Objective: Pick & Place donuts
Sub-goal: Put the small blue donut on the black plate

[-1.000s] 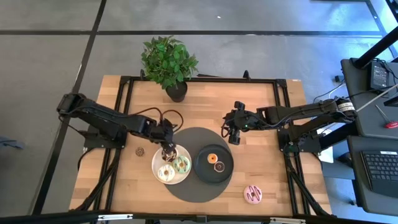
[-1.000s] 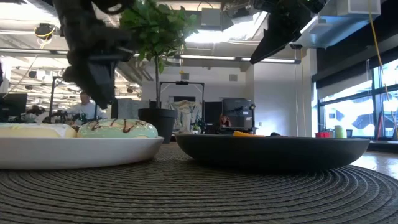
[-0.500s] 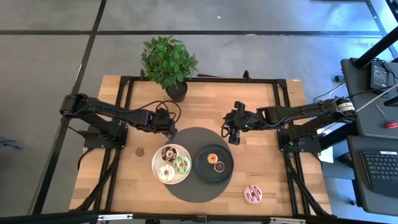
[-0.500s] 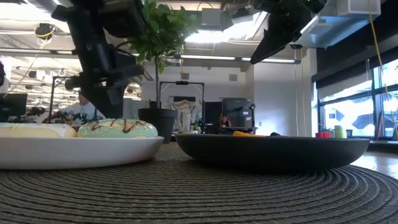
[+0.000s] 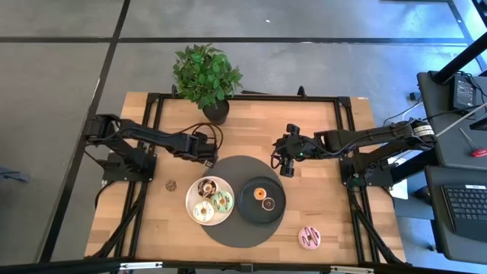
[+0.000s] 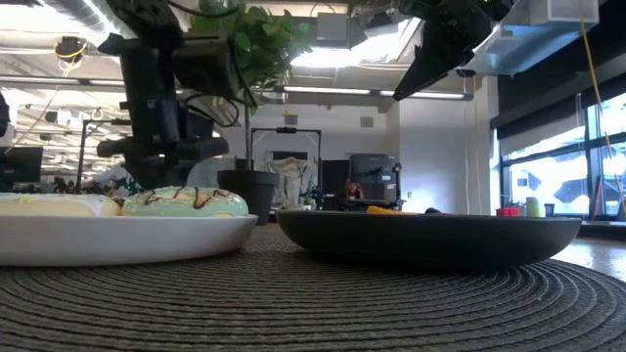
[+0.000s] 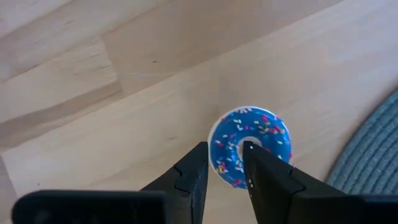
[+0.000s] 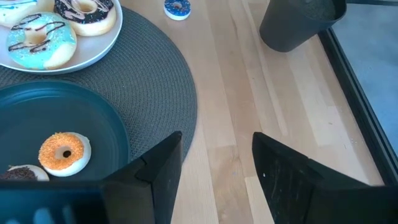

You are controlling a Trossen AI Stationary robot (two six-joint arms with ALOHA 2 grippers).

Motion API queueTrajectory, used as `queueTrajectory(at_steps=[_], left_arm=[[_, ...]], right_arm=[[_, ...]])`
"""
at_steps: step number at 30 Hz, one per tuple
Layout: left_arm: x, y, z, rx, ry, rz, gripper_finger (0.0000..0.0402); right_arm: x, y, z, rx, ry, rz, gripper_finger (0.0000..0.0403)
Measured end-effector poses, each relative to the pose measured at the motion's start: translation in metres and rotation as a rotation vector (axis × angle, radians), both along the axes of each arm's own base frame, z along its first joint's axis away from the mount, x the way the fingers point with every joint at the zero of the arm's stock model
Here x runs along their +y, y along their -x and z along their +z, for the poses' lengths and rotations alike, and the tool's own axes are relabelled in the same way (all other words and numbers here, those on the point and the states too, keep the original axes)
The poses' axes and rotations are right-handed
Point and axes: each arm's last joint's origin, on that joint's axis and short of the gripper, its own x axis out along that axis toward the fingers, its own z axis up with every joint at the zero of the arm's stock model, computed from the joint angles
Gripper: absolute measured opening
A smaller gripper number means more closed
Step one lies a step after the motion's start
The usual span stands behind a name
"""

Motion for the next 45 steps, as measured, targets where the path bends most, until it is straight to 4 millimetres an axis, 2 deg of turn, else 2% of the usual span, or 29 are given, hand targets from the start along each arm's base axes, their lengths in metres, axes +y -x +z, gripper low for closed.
queueTrajectory(at_steps=[15, 36, 45], left_arm=[[0.0020, -0.0019, -0.0092, 0.038, 0.044, -0.005, 0.0079], [0.0016, -0.0022, -0.0092, 0.042, 0.054, -0.027, 0.0124], [0.0032, -0.0055, -0.0089, 0.009, 0.066, -0.039, 0.0086]], right_arm=[[0.0000, 0.0003, -0.0003, 0.004, 0.001, 0.000, 0.0196], [0.0000, 0.0005, -0.0005, 0.008, 0.003, 0.002, 0.0196], [0.0001, 0.0005, -0.0005, 0.008, 0.004, 0.003, 0.0196]])
